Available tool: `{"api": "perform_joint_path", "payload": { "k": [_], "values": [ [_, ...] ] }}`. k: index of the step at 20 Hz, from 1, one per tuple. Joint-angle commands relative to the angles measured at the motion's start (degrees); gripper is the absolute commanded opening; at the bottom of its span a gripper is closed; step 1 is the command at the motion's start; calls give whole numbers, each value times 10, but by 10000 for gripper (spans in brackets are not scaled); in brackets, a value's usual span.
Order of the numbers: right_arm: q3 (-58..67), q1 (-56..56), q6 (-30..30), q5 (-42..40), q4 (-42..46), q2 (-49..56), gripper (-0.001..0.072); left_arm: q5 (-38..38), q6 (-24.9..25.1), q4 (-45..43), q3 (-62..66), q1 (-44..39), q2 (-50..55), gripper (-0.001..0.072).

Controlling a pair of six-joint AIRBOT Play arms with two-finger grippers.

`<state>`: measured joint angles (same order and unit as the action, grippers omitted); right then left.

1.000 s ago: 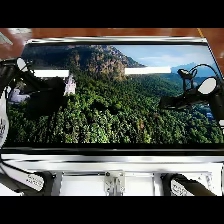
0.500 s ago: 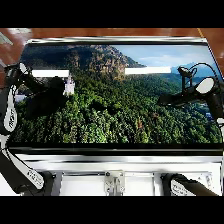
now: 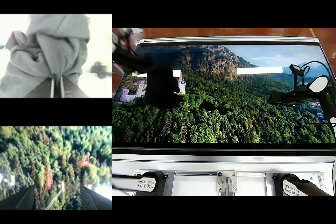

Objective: Fold the shirts.

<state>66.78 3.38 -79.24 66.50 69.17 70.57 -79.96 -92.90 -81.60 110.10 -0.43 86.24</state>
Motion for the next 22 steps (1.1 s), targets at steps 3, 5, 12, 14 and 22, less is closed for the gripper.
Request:
{"api": "perform_joint_path", "payload": {
  "k": [3,5,12,14,22],
  "values": [
    [56,0,7,30,13,-60,672,9,-27,43,0,-163,-220,39],
    [67,0,3,29,23,-110,672,9,-34,41,-1,-230,-233,39],
    [65,0,-18,154,151,-200,672,138,-69,41,-231,-399,-154,39],
    [44,0,-17,163,158,-200,672,196,-107,46,-320,-435,-109,40],
    [-108,0,-48,45,163,-199,672,113,-73,136,-319,-310,-55,720]
  ]
}}
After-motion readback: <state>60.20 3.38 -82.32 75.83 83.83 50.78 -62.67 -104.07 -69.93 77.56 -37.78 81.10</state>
